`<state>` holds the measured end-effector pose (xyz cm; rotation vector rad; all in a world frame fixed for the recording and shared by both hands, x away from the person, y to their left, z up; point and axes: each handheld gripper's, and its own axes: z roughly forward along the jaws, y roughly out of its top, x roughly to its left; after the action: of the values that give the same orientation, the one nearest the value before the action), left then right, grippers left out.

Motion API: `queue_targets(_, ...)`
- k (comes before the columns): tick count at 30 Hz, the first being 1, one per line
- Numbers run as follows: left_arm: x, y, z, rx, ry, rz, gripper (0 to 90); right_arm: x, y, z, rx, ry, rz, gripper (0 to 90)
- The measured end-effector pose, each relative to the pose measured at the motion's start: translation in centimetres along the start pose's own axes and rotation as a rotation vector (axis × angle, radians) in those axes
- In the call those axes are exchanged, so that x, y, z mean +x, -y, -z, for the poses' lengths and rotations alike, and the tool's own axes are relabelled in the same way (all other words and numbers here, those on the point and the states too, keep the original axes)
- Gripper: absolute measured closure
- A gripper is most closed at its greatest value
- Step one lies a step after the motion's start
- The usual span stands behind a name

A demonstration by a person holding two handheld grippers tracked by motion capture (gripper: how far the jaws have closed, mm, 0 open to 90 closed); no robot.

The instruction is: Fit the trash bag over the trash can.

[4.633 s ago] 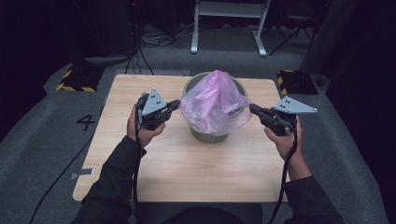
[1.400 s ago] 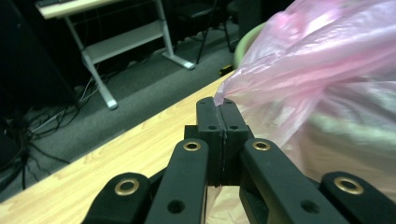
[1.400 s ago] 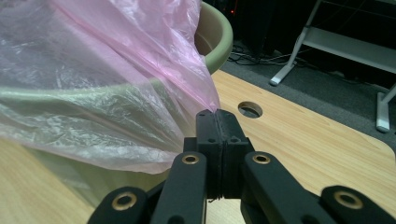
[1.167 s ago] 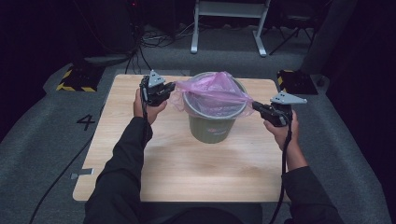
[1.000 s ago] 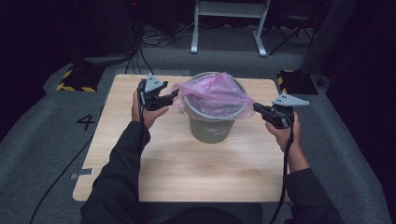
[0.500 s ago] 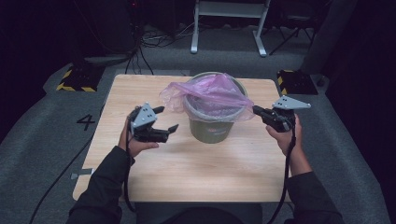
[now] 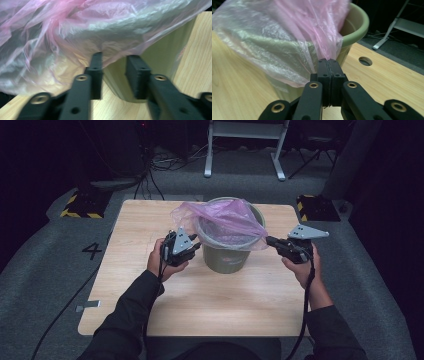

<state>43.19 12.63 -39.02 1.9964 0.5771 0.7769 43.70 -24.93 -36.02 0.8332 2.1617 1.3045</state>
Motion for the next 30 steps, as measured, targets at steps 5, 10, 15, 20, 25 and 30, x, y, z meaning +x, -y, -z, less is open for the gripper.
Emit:
queue_targets(5, 0.3, 0.4, -0.2, -0.01, 0.031, -0.003, 89.7, 0.5, 0.6, 0.0, 0.015, -0.026, 0.011, 89.6)
queue_targets(10, 0.4, 0.9, 0.0, -0.027, 0.06, 0.011, 89.8, 0.7, 1.3, 0.3, 0.025, -0.048, 0.011, 89.6)
queue_targets(15, -0.1, 1.4, 0.0, -0.003, 0.088, -0.023, 90.0, 0.8, 2.2, 0.2, 0.055, -0.072, 0.014, 89.2)
queue_targets(20, 0.0, 2.1, 0.1, 0.002, 0.1, 0.0, 90.0, 0.8, 2.6, 0.3, 0.057, -0.07, 0.015, 73.9)
queue_targets(25, 0.4, 2.1, 0.4, -0.009, 0.082, 0.015, 90.0, 1.6, 1.4, 1.4, -0.005, -0.045, 0.07, 43.8)
queue_targets(30, 0.4, 2.0, 0.4, -0.003, 0.081, 0.004, 90.0, 2.6, -0.7, 2.9, -0.083, 0.003, 0.117, 29.9)
